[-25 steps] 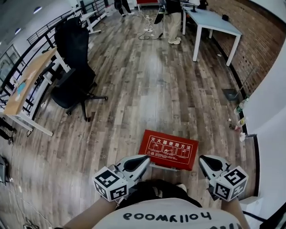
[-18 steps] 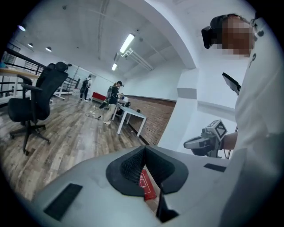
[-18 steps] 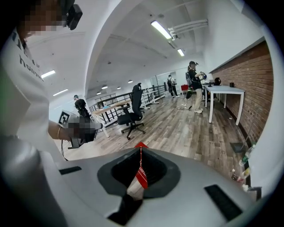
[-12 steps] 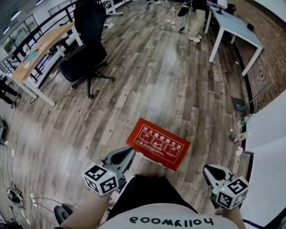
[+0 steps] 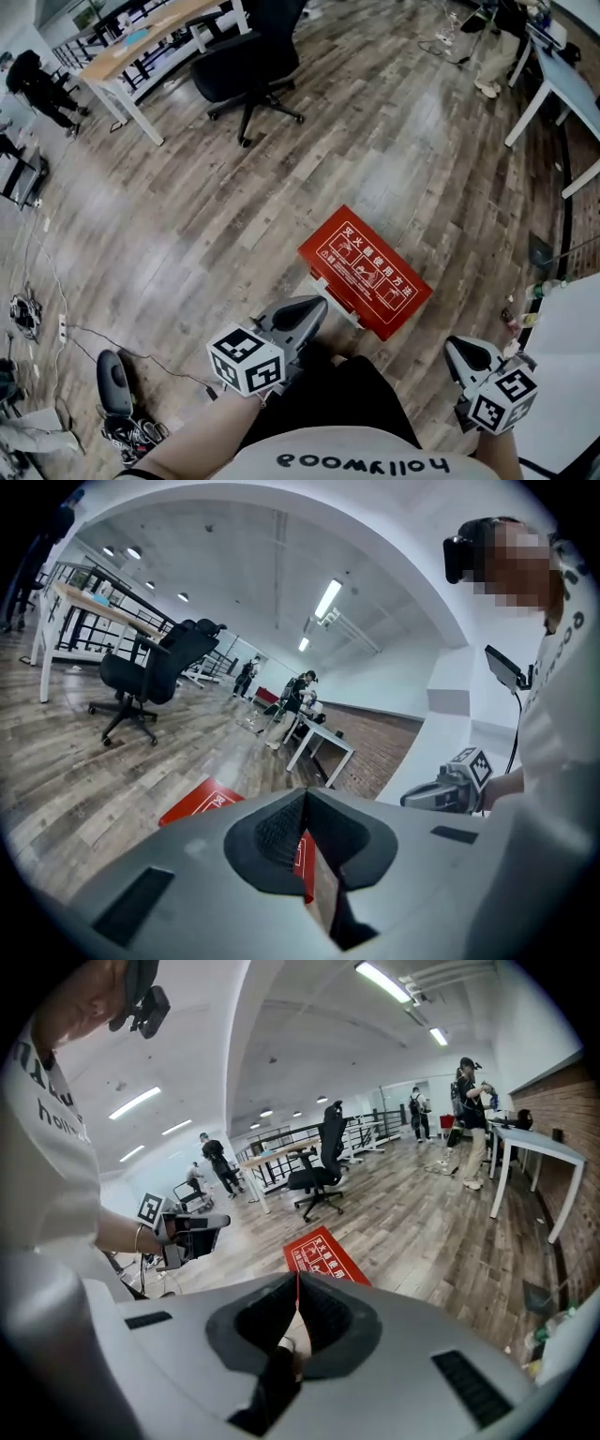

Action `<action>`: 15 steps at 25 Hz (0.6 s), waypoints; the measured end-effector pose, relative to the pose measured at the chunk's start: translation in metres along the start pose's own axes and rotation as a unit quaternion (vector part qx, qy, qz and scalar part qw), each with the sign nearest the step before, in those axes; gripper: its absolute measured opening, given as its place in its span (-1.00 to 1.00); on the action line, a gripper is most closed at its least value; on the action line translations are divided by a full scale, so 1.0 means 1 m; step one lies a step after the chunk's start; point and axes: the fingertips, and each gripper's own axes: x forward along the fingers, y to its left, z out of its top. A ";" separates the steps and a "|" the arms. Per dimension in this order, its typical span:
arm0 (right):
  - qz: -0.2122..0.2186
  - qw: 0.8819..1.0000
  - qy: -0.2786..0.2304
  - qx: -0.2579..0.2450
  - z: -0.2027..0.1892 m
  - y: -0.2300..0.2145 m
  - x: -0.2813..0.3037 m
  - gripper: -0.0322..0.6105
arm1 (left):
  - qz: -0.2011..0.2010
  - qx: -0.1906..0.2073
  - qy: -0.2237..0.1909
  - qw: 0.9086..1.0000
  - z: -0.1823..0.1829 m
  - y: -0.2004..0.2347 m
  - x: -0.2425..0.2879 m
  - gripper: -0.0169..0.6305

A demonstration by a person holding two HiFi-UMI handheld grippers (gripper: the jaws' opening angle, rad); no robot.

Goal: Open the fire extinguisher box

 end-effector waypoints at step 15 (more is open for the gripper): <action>0.096 0.994 0.046 -0.036 0.040 0.050 0.105 -0.87 | 0.020 -0.060 0.046 0.997 -0.052 0.041 -0.047 -0.93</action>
